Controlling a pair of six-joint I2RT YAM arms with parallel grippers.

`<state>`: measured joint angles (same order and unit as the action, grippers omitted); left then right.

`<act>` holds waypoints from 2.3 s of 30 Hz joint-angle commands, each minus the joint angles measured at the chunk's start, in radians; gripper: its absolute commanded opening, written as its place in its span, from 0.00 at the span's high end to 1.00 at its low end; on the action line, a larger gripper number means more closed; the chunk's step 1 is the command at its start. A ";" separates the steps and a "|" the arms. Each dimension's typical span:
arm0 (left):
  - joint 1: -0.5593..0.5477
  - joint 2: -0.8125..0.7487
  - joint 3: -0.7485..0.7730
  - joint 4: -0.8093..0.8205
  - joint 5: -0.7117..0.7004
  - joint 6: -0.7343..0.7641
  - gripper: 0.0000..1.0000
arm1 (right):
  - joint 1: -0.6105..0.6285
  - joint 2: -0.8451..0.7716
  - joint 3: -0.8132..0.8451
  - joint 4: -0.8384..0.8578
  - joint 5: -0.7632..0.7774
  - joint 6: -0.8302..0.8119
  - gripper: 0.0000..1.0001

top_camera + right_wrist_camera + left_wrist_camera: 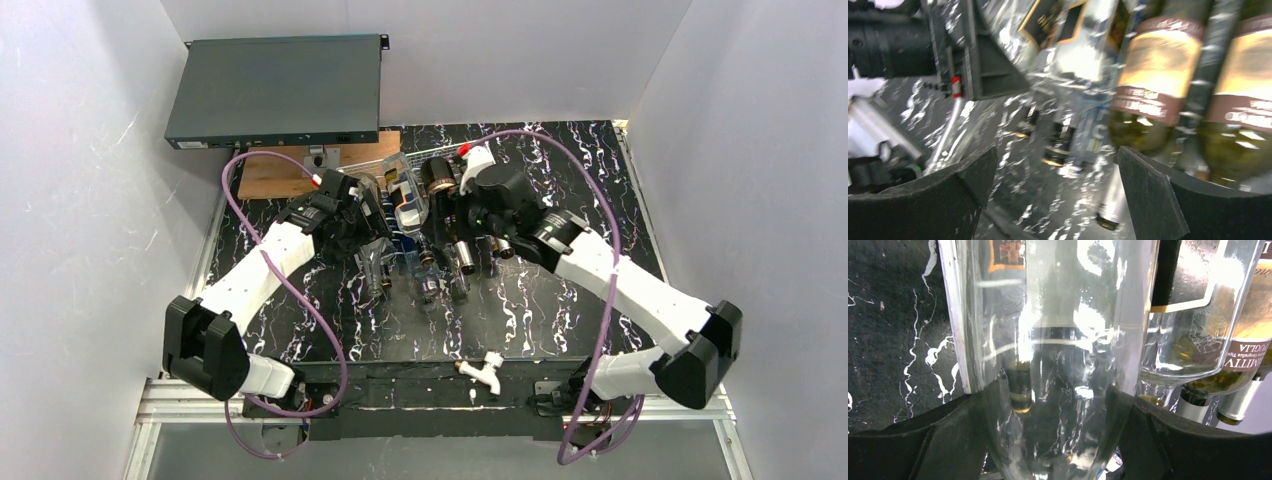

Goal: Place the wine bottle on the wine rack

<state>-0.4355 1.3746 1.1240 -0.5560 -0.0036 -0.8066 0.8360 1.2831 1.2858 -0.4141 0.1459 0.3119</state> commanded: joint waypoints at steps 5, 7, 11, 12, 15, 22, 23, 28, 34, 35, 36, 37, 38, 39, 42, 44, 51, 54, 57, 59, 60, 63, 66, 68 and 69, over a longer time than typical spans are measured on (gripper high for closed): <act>0.026 0.059 0.086 -0.073 -0.150 -0.009 1.00 | 0.114 0.100 -0.053 0.155 -0.203 0.296 0.02; 0.026 0.067 0.087 -0.073 -0.143 -0.015 1.00 | 0.150 0.102 -0.070 0.196 -0.182 0.332 0.02; 0.026 0.072 0.084 -0.073 -0.136 -0.022 1.00 | 0.187 0.118 -0.106 0.266 -0.164 0.397 0.07; 0.026 0.072 0.085 -0.073 -0.134 -0.022 1.00 | 0.198 0.128 -0.107 0.269 -0.138 0.405 0.08; 0.026 0.068 0.083 -0.073 -0.126 -0.026 1.00 | 0.240 0.153 -0.103 0.270 -0.052 0.416 0.10; 0.027 0.049 0.074 -0.077 -0.114 -0.034 1.00 | 0.282 0.238 -0.087 0.266 0.023 0.436 0.27; 0.026 0.047 0.076 -0.080 -0.114 -0.031 1.00 | 0.289 0.245 -0.088 0.270 0.036 0.433 0.27; 0.027 0.048 0.085 -0.095 -0.110 -0.015 1.00 | 0.299 0.279 -0.099 0.305 0.045 0.439 0.30; 0.026 0.048 0.105 -0.117 -0.072 0.026 1.00 | 0.299 0.323 -0.127 0.404 0.002 0.473 0.51; 0.027 0.049 0.108 -0.119 -0.065 0.031 1.00 | 0.299 0.324 -0.131 0.426 0.002 0.477 0.53; 0.027 0.050 0.110 -0.119 -0.055 0.035 1.00 | 0.299 0.329 -0.132 0.439 0.002 0.478 0.55; 0.027 0.051 0.111 -0.119 -0.048 0.038 1.00 | 0.299 0.334 -0.130 0.442 0.000 0.479 0.57; 0.026 0.051 0.112 -0.120 -0.041 0.040 1.00 | 0.299 0.338 -0.128 0.443 0.001 0.479 0.58; 0.027 0.053 0.113 -0.122 -0.036 0.041 1.00 | 0.299 0.340 -0.126 0.444 0.005 0.480 0.59; 0.027 0.051 0.116 -0.125 -0.023 0.048 1.00 | 0.299 0.338 -0.130 0.445 0.024 0.479 0.62; 0.027 0.048 0.118 -0.128 -0.022 0.056 1.00 | 0.299 0.335 -0.136 0.446 0.039 0.481 0.64; 0.030 0.042 0.147 -0.150 -0.020 0.087 0.64 | 0.298 0.323 -0.153 0.473 0.075 0.494 0.75; 0.030 0.028 0.160 -0.161 -0.043 0.111 0.46 | 0.296 0.328 -0.155 0.483 0.093 0.495 0.79; 0.030 0.026 0.202 -0.200 -0.067 0.138 0.34 | 0.292 0.335 -0.154 0.494 0.099 0.497 0.82; 0.032 0.022 0.229 -0.232 -0.079 0.152 0.29 | 0.291 0.339 -0.155 0.502 0.100 0.498 0.83; 0.031 0.014 0.238 -0.241 -0.085 0.158 0.22 | 0.291 0.341 -0.156 0.505 0.101 0.498 0.83; 0.034 0.013 0.271 -0.269 -0.104 0.178 0.03 | 0.289 0.342 -0.157 0.510 0.111 0.500 0.83; 0.036 0.053 0.298 -0.279 -0.080 0.194 0.02 | 0.284 0.343 -0.158 0.518 0.121 0.508 0.84; 0.036 0.090 0.309 -0.281 -0.056 0.196 0.02 | 0.283 0.341 -0.161 0.525 0.130 0.513 0.84; 0.036 0.104 0.315 -0.284 -0.050 0.195 0.02 | 0.281 0.344 -0.161 0.526 0.132 0.513 0.84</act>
<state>-0.4000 1.4387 1.4055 -0.7864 -0.0628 -0.6384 1.1103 1.6337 1.1248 0.0376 0.2417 0.8238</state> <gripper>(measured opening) 0.981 0.458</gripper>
